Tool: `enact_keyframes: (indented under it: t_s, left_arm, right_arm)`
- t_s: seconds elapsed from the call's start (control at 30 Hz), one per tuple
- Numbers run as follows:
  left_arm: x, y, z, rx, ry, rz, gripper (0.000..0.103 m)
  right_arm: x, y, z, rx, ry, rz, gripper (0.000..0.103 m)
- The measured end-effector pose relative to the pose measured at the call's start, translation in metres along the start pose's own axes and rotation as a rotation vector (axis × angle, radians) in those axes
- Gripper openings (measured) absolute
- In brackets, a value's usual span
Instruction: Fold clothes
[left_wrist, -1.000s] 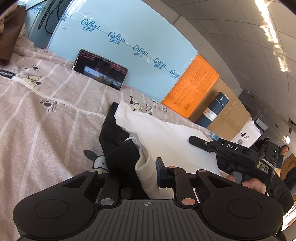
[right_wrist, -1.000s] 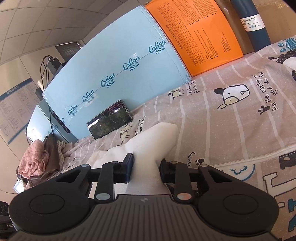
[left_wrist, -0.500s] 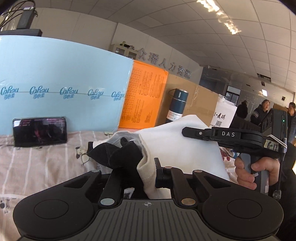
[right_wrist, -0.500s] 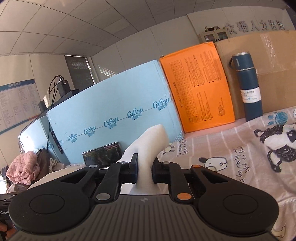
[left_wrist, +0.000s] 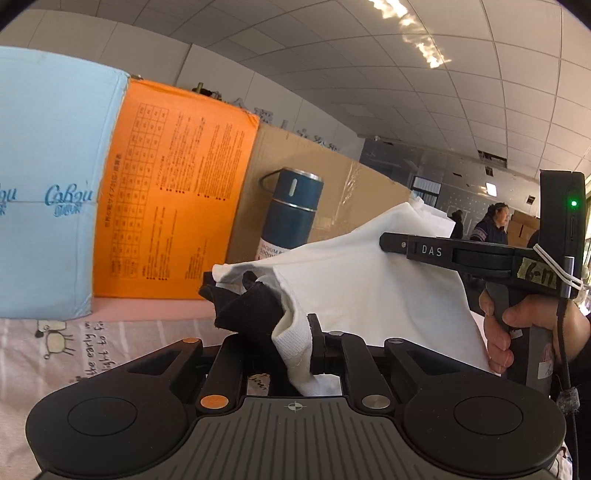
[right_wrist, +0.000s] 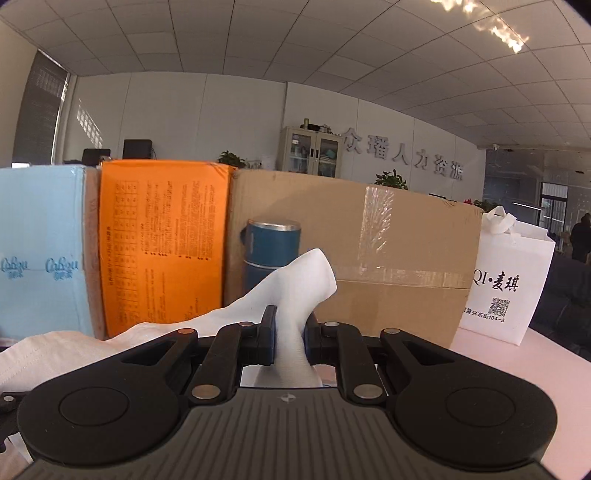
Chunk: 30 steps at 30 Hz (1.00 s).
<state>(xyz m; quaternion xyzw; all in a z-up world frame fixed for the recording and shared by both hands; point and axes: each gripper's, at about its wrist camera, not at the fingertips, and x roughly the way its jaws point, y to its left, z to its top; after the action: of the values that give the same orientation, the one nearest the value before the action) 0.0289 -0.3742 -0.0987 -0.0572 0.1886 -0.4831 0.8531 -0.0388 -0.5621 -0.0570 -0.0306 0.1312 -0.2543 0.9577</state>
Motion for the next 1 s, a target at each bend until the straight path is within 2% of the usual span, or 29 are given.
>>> enact_keyframes:
  t_s: [0.13, 0.2, 0.3, 0.4, 0.47, 0.5, 0.6, 0.67, 0.8, 0.87, 1.0]
  left_arm:
    - [0.046, -0.003, -0.025, -0.045, 0.122, -0.003, 0.012]
    - [0.054, -0.002, -0.033, -0.040, 0.173, 0.002, 0.013]
    - [0.055, 0.004, -0.035, -0.069, 0.196, -0.003, 0.019]
    - [0.053, 0.003, -0.037, -0.050, 0.208, 0.025, 0.029]
    - [0.055, 0.005, -0.037, -0.056, 0.222, 0.061, 0.049]
    - [0.053, 0.006, -0.037, -0.058, 0.222, 0.074, 0.052]
    - [0.047, 0.004, -0.033, -0.016, 0.204, 0.106, 0.060]
    - [0.037, 0.002, -0.030, 0.012, 0.186, 0.128, 0.080]
    - [0.012, 0.000, -0.022, 0.049, 0.146, 0.147, 0.089]
    - [-0.001, -0.001, -0.018, 0.067, 0.127, 0.157, 0.095]
    - [-0.026, -0.003, -0.010, 0.103, 0.087, 0.176, 0.098]
  right_arm:
    - [0.053, -0.025, -0.034, -0.007, 0.125, -0.069, 0.012]
    - [0.070, -0.035, -0.056, 0.004, 0.185, -0.085, 0.012]
    - [0.084, -0.048, -0.081, 0.046, 0.237, -0.096, 0.015]
    - [0.091, -0.053, -0.092, 0.076, 0.258, -0.110, 0.024]
    - [0.092, -0.051, -0.094, 0.075, 0.263, -0.127, 0.031]
    - [0.088, -0.051, -0.093, 0.070, 0.263, -0.142, 0.040]
    - [0.075, -0.053, -0.088, 0.074, 0.253, -0.192, 0.057]
    - [0.062, -0.056, -0.080, 0.115, 0.233, -0.222, 0.066]
    - [0.024, -0.051, -0.062, 0.212, 0.177, -0.239, 0.083]
    - [0.002, -0.041, -0.054, 0.232, 0.160, -0.230, 0.084]
    - [-0.045, -0.009, -0.041, 0.232, 0.150, -0.204, 0.086]
